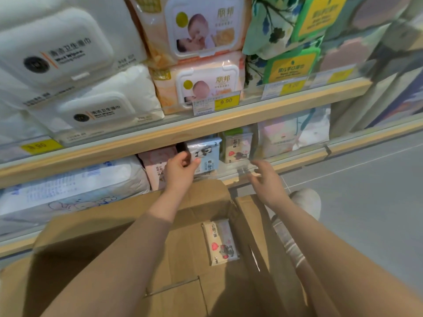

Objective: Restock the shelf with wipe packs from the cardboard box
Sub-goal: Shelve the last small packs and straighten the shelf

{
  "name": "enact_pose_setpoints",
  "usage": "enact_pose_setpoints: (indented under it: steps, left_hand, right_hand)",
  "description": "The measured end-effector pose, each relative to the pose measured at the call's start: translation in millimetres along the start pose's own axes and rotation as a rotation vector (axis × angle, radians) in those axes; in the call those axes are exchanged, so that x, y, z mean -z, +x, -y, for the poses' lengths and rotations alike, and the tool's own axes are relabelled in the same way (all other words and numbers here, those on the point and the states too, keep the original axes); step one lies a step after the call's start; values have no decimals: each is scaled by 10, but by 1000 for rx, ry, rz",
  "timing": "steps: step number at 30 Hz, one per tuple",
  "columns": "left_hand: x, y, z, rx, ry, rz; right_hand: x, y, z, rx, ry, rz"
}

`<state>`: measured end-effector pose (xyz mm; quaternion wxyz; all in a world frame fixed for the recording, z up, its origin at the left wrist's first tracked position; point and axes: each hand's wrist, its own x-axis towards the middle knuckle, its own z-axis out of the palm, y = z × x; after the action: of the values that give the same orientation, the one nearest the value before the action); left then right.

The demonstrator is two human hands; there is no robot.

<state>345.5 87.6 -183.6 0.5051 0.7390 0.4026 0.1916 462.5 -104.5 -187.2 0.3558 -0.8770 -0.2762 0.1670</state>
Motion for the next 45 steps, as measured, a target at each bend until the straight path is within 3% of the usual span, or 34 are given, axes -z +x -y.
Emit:
enact_pose_setpoints:
  steps: [3,7,16,21,28,31,39,45]
  left_hand:
    - [-53,95,112,15,17,-39]
    - [-142,145,172,18,146,-88]
    - [-263,118,133,-35,442,-89]
    - [-190,67,-8,53,561,11]
    - [307,-511,-199,-293,474,24]
    - [428,-945,-132,-353,413,122]
    - [185,-1723,565,-93,367,328]
    - [-176,-1657,938,157,359,345]
  right_hand:
    - [-110,57,-84,62,-139,102]
    - [-179,87,-199,87,-260,79]
    - [-137,115,-205,71,-260,137]
    - [-31,70,-79,11,-197,202]
    - [254,-520,263,27,-140,166]
    - [248,-911,270,36,-126,164]
    - [-40,-1403,149,-63,-70,131]
    - [-167,-1457,76,-49,-58,64]
